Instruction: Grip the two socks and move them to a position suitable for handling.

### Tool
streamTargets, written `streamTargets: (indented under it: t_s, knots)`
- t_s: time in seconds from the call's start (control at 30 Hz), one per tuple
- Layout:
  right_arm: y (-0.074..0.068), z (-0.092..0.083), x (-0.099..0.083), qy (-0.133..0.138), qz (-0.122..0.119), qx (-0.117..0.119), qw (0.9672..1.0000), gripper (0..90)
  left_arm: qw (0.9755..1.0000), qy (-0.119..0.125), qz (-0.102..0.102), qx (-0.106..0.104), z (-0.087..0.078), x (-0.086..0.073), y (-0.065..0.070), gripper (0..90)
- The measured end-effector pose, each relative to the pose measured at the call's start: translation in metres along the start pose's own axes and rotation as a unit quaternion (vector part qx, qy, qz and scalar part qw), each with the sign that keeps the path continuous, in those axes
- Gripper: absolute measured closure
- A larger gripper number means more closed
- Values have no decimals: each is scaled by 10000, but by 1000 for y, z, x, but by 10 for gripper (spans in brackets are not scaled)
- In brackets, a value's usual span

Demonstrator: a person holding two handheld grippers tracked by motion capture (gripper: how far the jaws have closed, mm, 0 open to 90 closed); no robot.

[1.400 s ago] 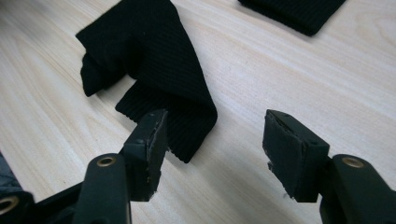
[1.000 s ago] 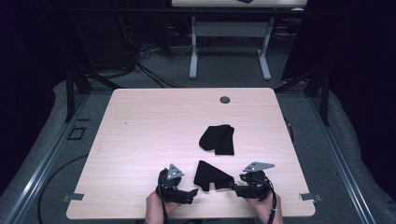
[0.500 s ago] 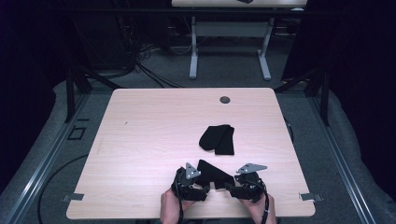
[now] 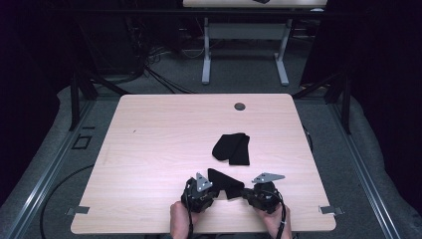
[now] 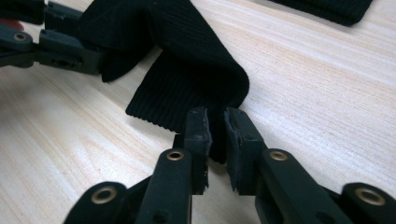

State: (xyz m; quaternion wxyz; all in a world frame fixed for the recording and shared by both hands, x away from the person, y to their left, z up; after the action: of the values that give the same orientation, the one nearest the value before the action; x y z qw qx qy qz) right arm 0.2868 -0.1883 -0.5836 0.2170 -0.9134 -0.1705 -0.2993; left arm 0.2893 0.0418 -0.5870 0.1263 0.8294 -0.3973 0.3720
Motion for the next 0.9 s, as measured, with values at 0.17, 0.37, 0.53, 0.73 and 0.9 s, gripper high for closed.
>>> streamTargets:
  t_s: [0.17,0.37,0.53,0.73,0.9]
  knots:
    - [2,-4,4,98,-229,-235,9994,833,9982,-195,472,320,-4,3,-5,833]
    - [1,-23,19,465,-784,-705,9933,833,9872,-417,1324,791,-21,12,-14,834]
    - [-6,-27,20,84,-1283,-996,9867,795,9842,-773,1544,391,-25,8,-9,676]
    - [16,-31,7,-178,-765,-435,9960,568,9946,-628,830,2,-44,-9,-24,402]
    - [28,-32,13,-104,-336,-219,9991,506,9985,-470,271,121,-48,-6,-50,398]
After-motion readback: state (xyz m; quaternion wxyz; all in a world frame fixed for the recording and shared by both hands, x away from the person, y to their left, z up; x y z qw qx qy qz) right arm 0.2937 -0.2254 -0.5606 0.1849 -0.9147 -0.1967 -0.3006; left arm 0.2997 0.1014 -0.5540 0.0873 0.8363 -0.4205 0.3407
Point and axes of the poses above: each handheld gripper's, and its own axes: z roughly forward along the jaws, x roughly out of its top, y roughly to its right, the point moved 1 cm from there along z, roughly forward along the jaws, and after that the axes turned 10 degrees about z, right-handed, at the moved point
